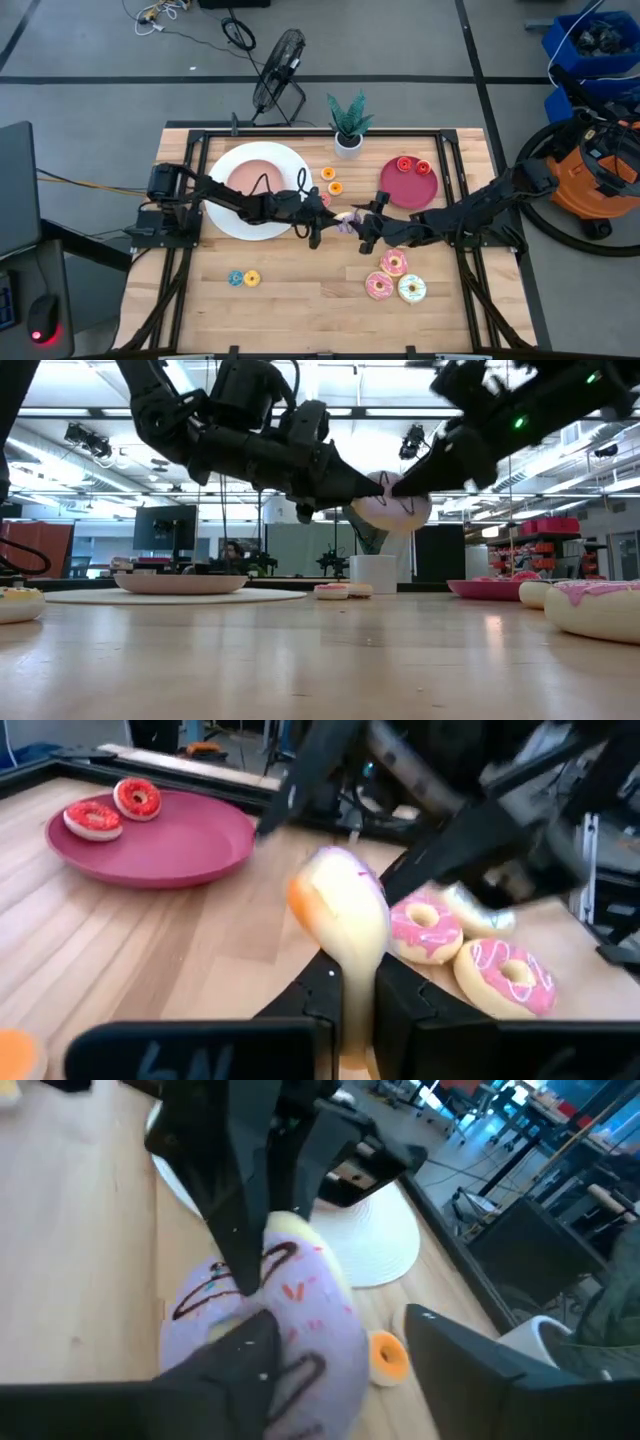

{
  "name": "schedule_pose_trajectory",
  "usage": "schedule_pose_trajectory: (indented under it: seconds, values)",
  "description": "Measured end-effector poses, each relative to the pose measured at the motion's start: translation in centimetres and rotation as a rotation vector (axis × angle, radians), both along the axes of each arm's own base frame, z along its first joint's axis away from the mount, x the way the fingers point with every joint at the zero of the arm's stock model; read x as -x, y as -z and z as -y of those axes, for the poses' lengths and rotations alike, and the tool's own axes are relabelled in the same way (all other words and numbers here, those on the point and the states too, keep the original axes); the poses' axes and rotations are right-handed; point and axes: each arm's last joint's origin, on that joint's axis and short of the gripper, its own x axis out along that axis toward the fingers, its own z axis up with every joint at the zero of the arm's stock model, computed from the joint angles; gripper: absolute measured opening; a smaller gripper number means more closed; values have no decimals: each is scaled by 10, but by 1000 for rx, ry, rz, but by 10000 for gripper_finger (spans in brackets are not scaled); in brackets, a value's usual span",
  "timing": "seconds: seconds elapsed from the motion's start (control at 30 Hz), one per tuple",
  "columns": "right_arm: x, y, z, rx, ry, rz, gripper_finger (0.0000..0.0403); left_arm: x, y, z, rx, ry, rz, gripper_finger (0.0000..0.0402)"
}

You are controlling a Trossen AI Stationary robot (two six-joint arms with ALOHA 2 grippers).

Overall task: Pick & Place donuts
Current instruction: Put the large purple donut on the pink plate

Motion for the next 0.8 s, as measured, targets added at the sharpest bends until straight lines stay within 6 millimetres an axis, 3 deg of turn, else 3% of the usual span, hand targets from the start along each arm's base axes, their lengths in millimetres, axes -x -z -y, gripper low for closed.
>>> schedule_pose_trajectory:
  seconds: [0.13,0.23,0.37,0.47,0.67,0.8]
  values:
    - [7,-7,-12,-80,5,60,266,12,2,-7,-64,-52,-158,32]
    - [10,-3,-22,-126,-14,63,271,19,-15,-15,-122,-134,-180,28]
    - [10,6,-32,-192,-11,68,272,35,-21,-19,-180,-225,-323,30]
    - [9,16,-38,-249,10,75,272,50,-40,-22,-229,-325,-363,30]
    - [3,47,-45,-284,86,77,272,109,-51,-42,-235,-569,-457,28]
    - [-1,63,-47,-238,128,86,272,155,-42,-60,-160,-705,-456,28]
